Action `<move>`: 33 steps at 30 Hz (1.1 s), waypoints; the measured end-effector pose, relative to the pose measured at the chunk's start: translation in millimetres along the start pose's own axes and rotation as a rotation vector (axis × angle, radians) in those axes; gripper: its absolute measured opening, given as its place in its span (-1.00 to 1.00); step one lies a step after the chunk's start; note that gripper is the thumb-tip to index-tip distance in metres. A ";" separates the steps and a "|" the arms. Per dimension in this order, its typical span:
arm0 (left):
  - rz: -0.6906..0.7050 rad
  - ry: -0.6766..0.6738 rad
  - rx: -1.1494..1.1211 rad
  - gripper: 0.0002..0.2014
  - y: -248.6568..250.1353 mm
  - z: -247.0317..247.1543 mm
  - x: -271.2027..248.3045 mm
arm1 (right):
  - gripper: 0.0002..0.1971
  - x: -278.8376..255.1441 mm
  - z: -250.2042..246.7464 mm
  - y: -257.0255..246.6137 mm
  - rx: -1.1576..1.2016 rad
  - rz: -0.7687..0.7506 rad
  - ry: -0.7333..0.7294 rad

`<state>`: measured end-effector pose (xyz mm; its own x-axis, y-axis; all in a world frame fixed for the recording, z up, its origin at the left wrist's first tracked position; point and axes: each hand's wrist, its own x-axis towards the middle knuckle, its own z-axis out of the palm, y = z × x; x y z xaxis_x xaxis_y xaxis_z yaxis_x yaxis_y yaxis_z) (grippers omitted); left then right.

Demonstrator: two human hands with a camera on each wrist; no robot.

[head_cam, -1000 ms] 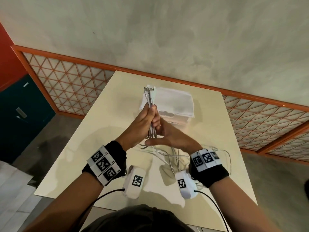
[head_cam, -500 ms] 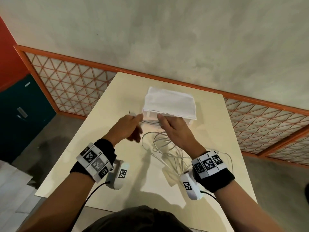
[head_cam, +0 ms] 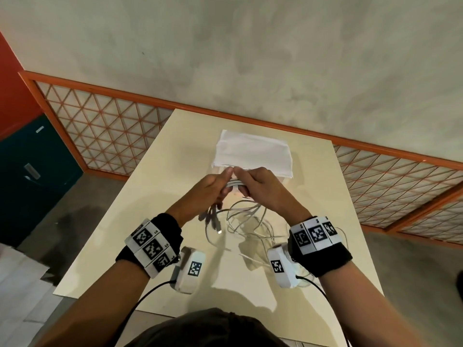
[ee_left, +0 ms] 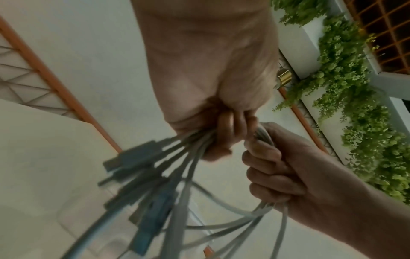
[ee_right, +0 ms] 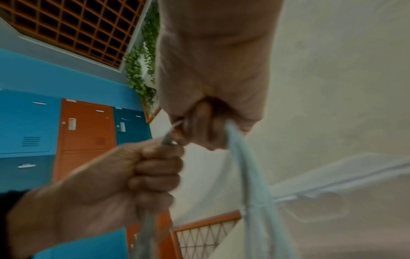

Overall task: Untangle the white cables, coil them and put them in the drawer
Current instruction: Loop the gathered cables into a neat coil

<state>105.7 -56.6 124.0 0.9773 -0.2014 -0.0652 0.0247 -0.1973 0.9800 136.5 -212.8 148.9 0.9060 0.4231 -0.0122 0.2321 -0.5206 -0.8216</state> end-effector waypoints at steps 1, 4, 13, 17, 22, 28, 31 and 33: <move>0.002 0.017 -0.051 -0.50 1.4 -1.6 0.6 | -0.41 -2.6 -1.5 2.4 0.083 0.014 -0.018; 0.053 0.051 -0.133 -0.51 7.8 -5.2 3.0 | -0.54 -10.2 -1.7 18.1 0.270 -0.009 -0.095; 0.113 0.095 -0.088 -0.55 11.8 -4.6 4.9 | -0.61 -7.3 4.2 44.7 0.254 0.082 -0.166; 0.123 0.120 -0.118 -0.57 12.1 -7.6 3.0 | -0.41 -10.1 2.7 31.2 0.267 0.021 -0.029; 0.091 0.052 -0.426 -0.52 14.1 -2.7 2.4 | -0.51 -6.2 6.9 20.9 0.336 -0.036 -0.059; 0.121 0.062 -0.169 -0.53 10.6 -12.7 2.7 | -0.53 -6.7 12.5 52.5 0.054 0.039 -0.063; 0.159 0.150 0.006 -0.53 3.6 -15.9 1.3 | -0.55 -9.3 6.3 61.3 0.023 0.079 -0.078; 0.159 0.214 -0.068 -0.54 0.2 -22.4 2.5 | -0.58 -8.0 1.1 72.6 0.030 0.100 -0.079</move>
<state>112.9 -35.6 128.2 0.9921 -0.0163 0.1244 -0.1254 -0.1132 0.9856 145.8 -253.1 88.7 0.8931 0.4281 -0.1386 0.1305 -0.5412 -0.8307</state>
